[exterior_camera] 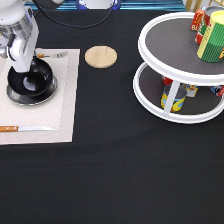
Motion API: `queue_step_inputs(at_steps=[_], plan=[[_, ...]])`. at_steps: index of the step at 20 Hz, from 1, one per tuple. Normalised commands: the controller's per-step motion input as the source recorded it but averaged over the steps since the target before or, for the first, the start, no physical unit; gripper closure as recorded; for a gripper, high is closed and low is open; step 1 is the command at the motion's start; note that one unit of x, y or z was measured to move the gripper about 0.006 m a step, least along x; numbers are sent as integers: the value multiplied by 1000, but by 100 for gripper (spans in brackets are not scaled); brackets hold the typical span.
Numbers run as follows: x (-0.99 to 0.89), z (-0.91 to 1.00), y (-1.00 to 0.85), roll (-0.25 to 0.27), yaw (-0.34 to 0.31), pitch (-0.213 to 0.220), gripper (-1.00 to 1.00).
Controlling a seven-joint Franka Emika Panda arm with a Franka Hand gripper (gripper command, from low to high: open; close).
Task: Pick up the bowl from the lazy Susan and put bowl on the plate
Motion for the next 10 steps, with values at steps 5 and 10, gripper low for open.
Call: queue_step_inputs(at_steps=[5, 10], plan=[[150, -149, -23, -26, -16, 117, 100], [395, -9, 0, -64, -57, 130, -100]])
